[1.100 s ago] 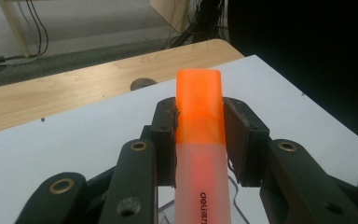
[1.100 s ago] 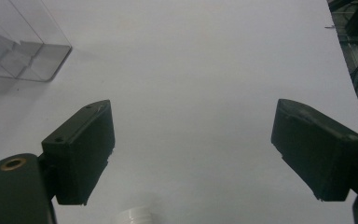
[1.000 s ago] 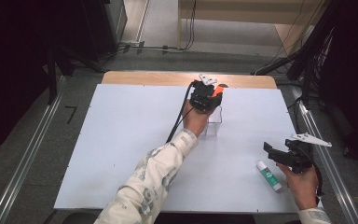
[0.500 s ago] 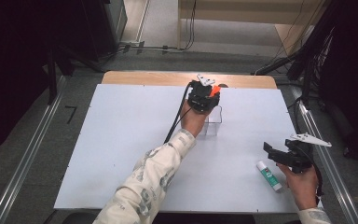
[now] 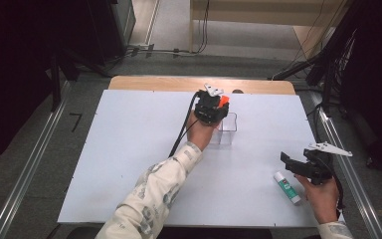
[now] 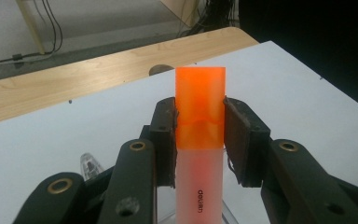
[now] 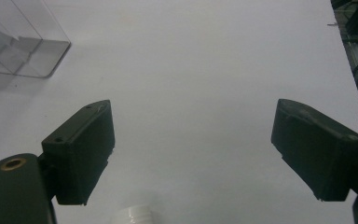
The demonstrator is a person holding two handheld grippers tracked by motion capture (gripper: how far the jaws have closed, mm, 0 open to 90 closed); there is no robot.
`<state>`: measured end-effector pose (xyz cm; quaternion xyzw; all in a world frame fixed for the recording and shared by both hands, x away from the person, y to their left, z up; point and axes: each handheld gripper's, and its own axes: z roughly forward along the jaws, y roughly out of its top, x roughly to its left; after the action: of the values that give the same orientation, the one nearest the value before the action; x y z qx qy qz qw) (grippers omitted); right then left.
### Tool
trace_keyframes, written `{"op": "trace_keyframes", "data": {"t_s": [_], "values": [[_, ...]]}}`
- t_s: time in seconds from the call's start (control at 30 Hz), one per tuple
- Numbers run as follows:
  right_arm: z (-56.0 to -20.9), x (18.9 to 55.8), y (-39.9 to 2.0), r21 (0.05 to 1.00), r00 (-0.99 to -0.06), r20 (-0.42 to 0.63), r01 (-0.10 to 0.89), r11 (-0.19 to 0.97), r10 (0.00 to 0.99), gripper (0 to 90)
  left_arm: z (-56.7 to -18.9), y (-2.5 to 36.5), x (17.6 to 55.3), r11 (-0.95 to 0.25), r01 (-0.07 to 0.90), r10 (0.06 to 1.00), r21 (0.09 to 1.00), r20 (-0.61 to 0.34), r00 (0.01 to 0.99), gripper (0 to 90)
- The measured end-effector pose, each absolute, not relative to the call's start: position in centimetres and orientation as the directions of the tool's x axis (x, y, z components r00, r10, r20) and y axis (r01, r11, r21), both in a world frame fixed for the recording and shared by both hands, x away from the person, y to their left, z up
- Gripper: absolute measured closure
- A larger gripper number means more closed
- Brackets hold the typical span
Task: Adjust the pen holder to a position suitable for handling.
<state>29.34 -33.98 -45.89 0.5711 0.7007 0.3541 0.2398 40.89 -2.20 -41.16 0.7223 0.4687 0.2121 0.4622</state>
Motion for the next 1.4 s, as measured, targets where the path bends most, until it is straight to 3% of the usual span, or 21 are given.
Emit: {"op": "trace_keyframes", "data": {"t_s": [0.43,0.9,1.4], "values": [[-45.9,29.3,-33.8,0.768,-0.234,0.064,0.632,0.101,0.970,12.0,-41.9,-1.7,39.3,-0.162,0.479,0.870,0.862,-0.104,0.482,63.0],[-46.1,29.4,-33.7,0.764,-0.240,0.059,0.635,0.111,0.969,12.0,-41.6,-0.8,38.2,-0.142,0.481,0.857,0.865,-0.136,0.497,41.3],[-46.1,29.0,-33.3,0.758,-0.300,0.051,0.633,0.158,0.953,8.6,-41.4,1.7,34.6,-0.138,0.444,0.842,0.885,-0.131,0.523,30.4]]}}
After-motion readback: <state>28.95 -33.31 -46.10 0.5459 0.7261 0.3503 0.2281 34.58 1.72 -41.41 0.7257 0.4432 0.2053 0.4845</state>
